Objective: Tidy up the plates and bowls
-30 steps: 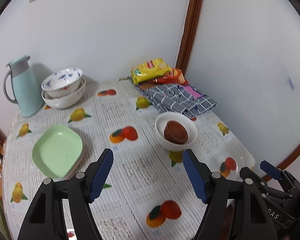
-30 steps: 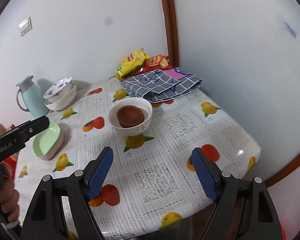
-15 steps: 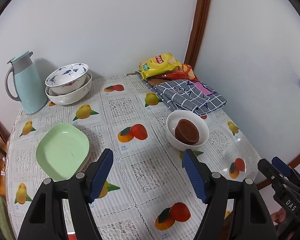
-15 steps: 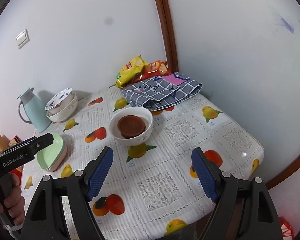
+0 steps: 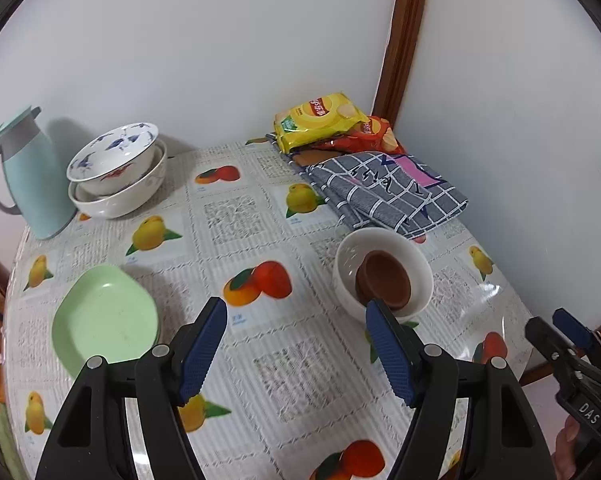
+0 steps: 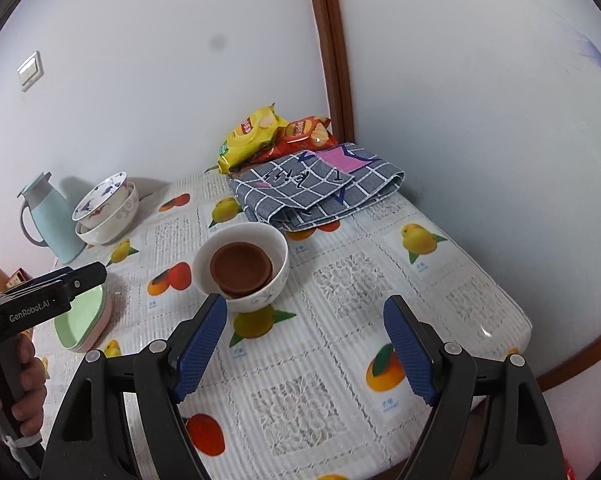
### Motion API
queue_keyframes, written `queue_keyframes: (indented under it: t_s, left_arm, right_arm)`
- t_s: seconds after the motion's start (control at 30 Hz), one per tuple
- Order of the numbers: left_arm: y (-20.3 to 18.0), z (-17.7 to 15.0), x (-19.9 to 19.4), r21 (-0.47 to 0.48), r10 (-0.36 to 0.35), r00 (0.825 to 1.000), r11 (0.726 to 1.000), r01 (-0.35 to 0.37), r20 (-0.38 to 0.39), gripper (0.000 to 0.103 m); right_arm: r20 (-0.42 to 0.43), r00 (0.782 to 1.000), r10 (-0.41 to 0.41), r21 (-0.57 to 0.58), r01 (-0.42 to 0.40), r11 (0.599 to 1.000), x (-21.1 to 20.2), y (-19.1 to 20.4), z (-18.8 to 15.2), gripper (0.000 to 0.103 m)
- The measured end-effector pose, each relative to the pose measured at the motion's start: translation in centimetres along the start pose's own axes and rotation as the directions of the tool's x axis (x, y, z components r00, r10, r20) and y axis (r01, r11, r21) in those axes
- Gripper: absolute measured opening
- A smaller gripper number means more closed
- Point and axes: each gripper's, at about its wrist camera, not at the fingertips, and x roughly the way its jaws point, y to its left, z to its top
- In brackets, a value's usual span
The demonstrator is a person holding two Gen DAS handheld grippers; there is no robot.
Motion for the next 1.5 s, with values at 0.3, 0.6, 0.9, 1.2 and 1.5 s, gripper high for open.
queue_keyframes:
  t_s: [0.3,0.6,0.9,1.2,1.5]
  left_arm:
    - [0.2,2.0,3.2,-0.022,0.0,0.999,1.0,-0.001,-0.049,0.07]
    - [0.6,3.0,6.8,-0.057,-0.042,0.993,0.998,0.036,-0.107,0.07]
    - [-0.4,3.4,10.1,-0.044,-0.078,0.983,0.996,0.071,-0.166,0.07]
    - [-1.0,3.0,13.6,-0.017,-0.063,0.968,0.998,0.061,-0.242,0.069]
    - [-1.8,2.8,15.4,0.018,-0.037,0.961,0.999,0.044,-0.274,0.068]
  right_arm:
    - [-0.035,0.999,0.0,-0.002,-0.001,1.0,3.7,-0.6,2.0,0.08]
    - [-0.093,0.995,0.025,-0.019,-0.027,0.999,7.7,-0.2,3.0,0.08]
    - [-0.152,0.987,0.061,-0.002,-0.062,0.998,11.3,-0.2,3.2,0.08]
    - [-0.187,0.982,0.028,-0.008,-0.03,1.0,14.3,0.1,3.6,0.077]
    - [-0.247,0.969,-0.028,-0.016,0.024,1.0,17.3,0.1,3.4,0.059]
